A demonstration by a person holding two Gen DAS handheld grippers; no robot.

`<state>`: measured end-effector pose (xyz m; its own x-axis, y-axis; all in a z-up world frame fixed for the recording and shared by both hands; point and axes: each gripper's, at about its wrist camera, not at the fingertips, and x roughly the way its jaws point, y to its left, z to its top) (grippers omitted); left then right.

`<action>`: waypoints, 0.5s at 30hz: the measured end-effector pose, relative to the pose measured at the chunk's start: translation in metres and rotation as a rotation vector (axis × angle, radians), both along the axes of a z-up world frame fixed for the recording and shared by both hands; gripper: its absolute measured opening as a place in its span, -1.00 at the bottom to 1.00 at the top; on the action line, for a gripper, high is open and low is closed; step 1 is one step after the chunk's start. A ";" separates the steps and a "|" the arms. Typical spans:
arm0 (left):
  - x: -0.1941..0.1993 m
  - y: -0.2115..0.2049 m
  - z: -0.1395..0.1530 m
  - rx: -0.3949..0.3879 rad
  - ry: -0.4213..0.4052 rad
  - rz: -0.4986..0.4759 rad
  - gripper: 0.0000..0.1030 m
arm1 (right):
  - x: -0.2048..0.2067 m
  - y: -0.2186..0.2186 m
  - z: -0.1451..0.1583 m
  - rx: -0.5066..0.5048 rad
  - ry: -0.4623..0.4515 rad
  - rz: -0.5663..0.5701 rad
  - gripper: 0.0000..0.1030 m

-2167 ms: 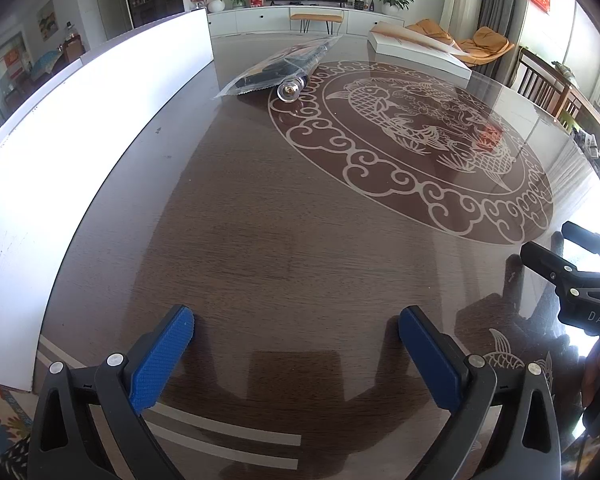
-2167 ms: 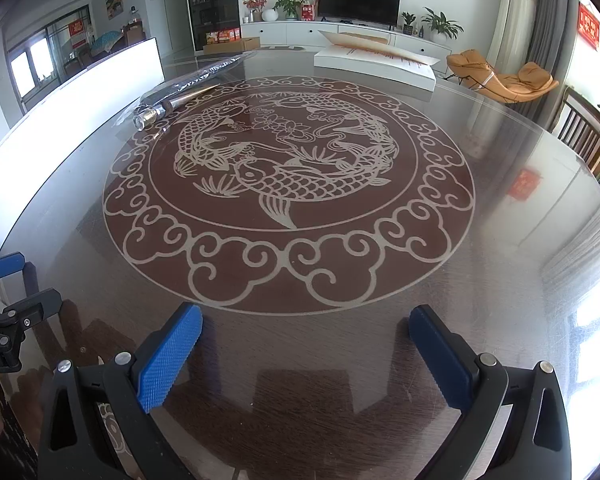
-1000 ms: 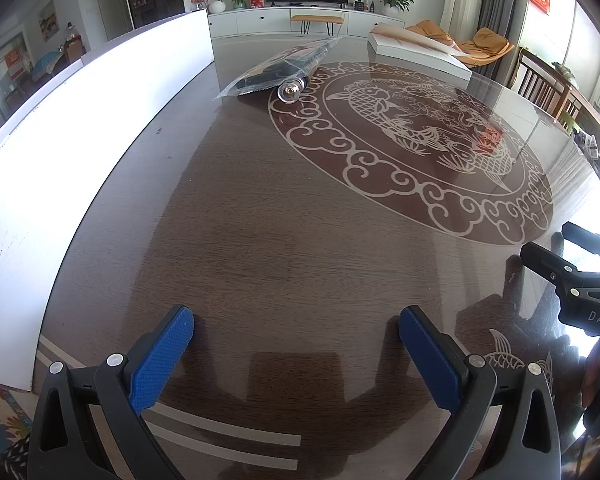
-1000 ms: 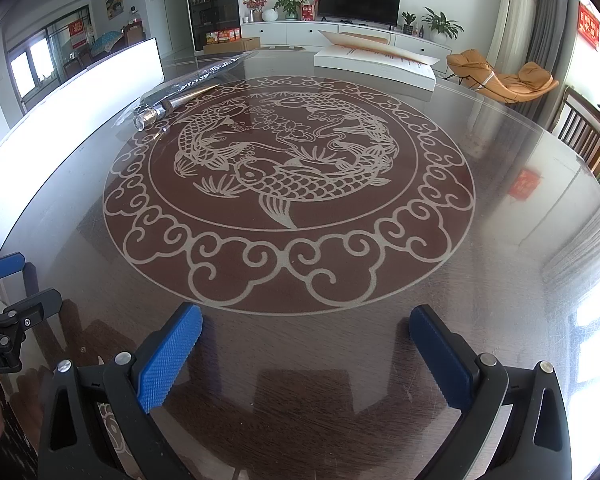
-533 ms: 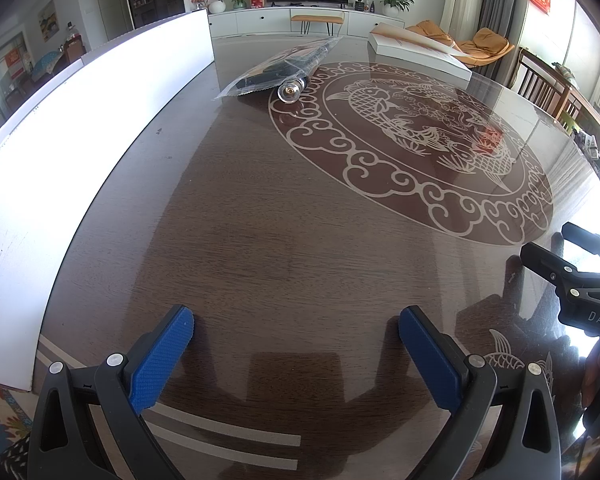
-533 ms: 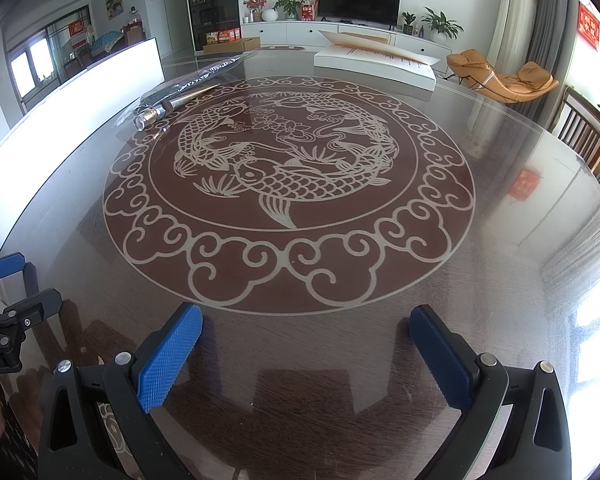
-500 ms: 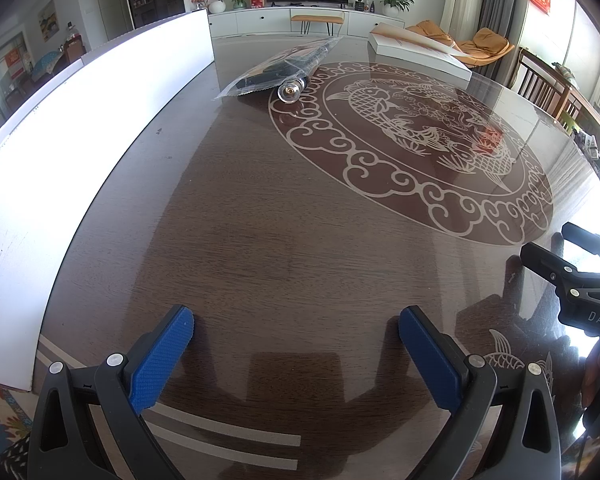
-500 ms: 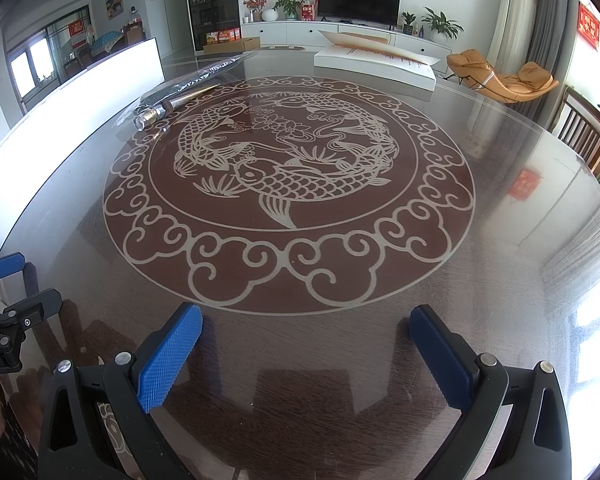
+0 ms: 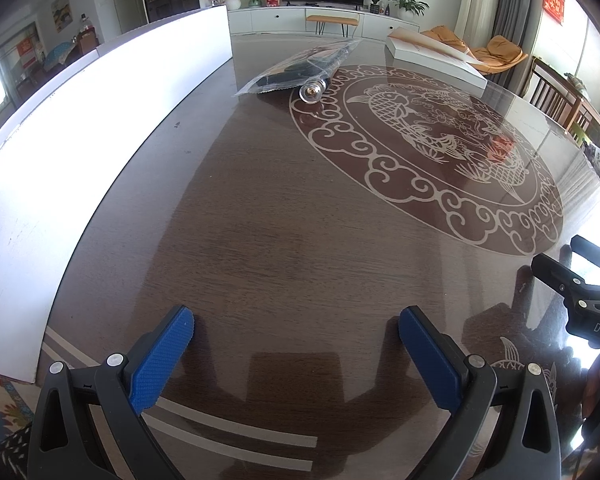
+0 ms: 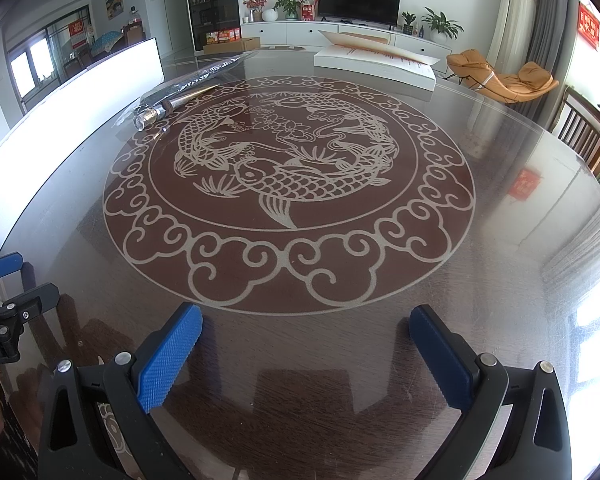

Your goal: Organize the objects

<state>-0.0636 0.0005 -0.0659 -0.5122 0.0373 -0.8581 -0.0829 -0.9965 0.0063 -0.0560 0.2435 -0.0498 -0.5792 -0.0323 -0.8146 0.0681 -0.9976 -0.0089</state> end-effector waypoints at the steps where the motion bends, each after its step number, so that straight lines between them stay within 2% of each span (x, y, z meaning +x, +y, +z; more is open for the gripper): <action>1: 0.000 -0.003 0.000 0.001 0.000 0.016 1.00 | -0.001 0.000 0.000 0.001 -0.002 0.000 1.00; 4: -0.001 -0.006 0.001 0.001 0.002 0.033 1.00 | -0.008 0.000 0.000 0.001 -0.020 0.006 1.00; 8: -0.001 -0.006 0.001 -0.001 0.003 0.032 1.00 | -0.041 0.002 0.011 0.009 -0.028 -0.001 1.00; 12: 0.000 -0.006 0.000 0.000 0.004 0.034 1.00 | -0.095 -0.001 0.034 -0.024 0.000 -0.036 1.00; 15: 0.000 -0.006 0.000 0.000 0.004 0.033 1.00 | -0.144 -0.014 0.034 -0.014 -0.061 -0.043 1.00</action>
